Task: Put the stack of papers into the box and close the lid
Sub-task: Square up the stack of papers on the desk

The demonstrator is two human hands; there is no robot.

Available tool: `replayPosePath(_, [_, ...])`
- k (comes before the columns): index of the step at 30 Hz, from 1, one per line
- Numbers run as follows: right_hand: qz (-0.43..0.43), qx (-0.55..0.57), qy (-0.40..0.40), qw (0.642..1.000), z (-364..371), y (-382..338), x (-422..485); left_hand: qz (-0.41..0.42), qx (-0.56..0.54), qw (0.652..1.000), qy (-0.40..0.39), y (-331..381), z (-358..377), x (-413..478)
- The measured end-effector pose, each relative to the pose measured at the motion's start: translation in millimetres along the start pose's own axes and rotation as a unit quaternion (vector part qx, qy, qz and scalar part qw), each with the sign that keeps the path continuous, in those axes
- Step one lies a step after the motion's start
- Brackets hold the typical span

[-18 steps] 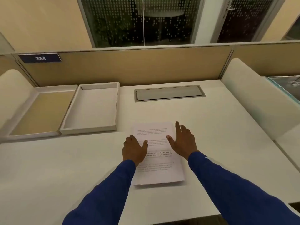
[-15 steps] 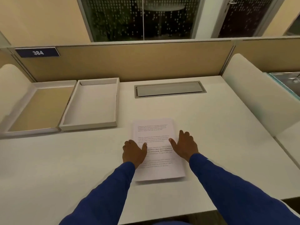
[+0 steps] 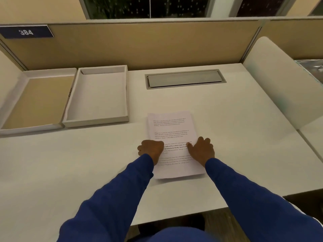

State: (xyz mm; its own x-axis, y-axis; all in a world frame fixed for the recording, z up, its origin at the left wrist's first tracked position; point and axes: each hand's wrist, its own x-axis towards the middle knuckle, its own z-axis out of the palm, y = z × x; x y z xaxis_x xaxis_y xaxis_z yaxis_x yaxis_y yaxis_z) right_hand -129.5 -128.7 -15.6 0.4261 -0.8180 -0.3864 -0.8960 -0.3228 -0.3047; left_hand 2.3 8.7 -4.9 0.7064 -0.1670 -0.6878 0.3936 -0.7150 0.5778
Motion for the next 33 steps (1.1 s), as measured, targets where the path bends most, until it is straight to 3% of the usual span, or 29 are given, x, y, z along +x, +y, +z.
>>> replayPosePath(7, [0.000,0.002,0.017,1.000,4.0,2.2,-5.1,0.036,0.028,0.999,0.003,2.5,10.1,-6.4])
replayPosePath(21, [-0.060,0.025,-0.002,0.998,-1.5,17.6,0.7,0.037,-0.172,0.982,-0.061,0.6,10.1,-12.2])
replayPosePath(25, [-0.074,0.035,-0.012,0.997,-3.2,23.4,3.0,0.037,-0.162,0.983,-0.075,6.0,10.1,-14.7])
replayPosePath(30, [-0.086,0.047,-0.022,0.995,-3.8,29.7,5.7,0.019,-0.144,0.989,-0.017,-0.4,8.3,-8.8])
replayPosePath(33, [-0.087,0.055,-0.022,0.994,-2.3,32.5,7.7,0.025,-0.164,0.984,-0.062,1.0,1.3,-1.1])
